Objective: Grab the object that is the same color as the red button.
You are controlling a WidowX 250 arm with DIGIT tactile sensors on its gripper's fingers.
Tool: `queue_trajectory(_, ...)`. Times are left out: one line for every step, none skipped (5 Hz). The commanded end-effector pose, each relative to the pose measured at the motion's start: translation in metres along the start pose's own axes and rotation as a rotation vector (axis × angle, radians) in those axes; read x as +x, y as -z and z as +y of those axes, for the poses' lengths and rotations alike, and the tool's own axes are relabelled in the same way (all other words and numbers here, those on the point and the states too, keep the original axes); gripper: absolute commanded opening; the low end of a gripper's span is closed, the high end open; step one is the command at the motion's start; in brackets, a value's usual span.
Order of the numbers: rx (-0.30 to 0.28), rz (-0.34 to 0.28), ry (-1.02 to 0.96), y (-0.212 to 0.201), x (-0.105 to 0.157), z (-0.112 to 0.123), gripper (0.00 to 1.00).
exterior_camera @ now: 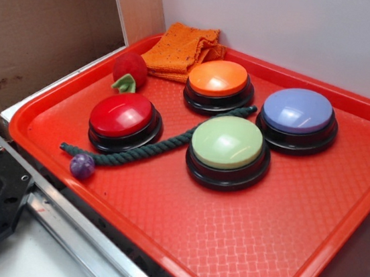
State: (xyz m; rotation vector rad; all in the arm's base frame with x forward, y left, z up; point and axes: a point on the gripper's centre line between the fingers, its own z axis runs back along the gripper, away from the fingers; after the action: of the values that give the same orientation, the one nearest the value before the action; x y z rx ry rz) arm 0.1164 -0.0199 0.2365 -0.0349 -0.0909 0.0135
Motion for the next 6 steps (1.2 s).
queue_trajectory(0.0,0.0,0.0,0.0,0.0,0.0,1.0)
queue_trajectory(-0.02,0.004,-0.084,0.015,0.017,0.007,1.0)
queue_trajectory(-0.031,0.008,-0.182,0.041,0.034,0.015,1.0)
queue_trajectory(0.041,-0.035,-0.365,0.068,0.05,0.027,1.0)
queue_trajectory(0.067,-0.104,-0.472,0.091,0.065,0.039,1.0)
queue_trajectory(0.099,-0.195,-0.577,0.114,0.08,0.049,1.0)
